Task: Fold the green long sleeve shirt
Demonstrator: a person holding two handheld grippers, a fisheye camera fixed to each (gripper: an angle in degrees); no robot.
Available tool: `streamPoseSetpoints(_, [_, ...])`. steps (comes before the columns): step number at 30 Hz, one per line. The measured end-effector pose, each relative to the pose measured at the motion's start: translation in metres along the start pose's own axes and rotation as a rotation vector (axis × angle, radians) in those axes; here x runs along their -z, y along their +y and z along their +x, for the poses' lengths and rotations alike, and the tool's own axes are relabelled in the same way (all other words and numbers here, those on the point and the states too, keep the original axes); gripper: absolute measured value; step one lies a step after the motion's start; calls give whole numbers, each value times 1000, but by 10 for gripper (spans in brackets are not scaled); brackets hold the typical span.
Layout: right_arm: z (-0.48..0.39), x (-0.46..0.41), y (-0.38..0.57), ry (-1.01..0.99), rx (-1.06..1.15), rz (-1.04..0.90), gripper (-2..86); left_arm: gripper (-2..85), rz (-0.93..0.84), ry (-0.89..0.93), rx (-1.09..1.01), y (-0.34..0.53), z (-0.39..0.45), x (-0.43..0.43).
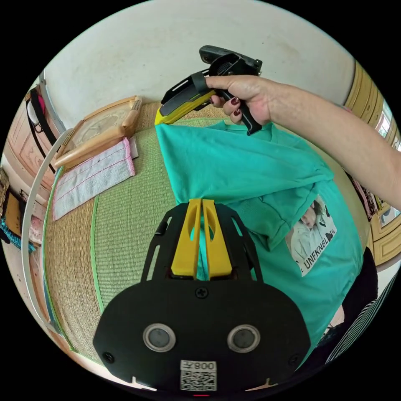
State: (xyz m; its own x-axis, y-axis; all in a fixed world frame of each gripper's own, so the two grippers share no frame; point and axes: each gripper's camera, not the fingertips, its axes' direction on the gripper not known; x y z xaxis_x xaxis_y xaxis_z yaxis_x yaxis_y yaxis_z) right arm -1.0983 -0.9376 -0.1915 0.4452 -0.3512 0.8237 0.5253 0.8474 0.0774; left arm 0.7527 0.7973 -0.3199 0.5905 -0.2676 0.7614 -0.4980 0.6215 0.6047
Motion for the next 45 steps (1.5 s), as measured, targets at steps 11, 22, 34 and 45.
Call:
streamPoseSetpoints(11, [26,7,13,35,-69,-65,3,3,32,6,109,-5,-1,31])
streamPoseSetpoints(22, [11,102,109,83,-2,102,22,13,117,49,91,-36,18,59])
streamPoseSetpoints(34, [5,213,380,287,-148,155,53,23,40,83,86,-82,37,55])
streamPoseSetpoints(45, [25,318,543,564,-397,229,75,65,-62,88,-81,-153,105,30])
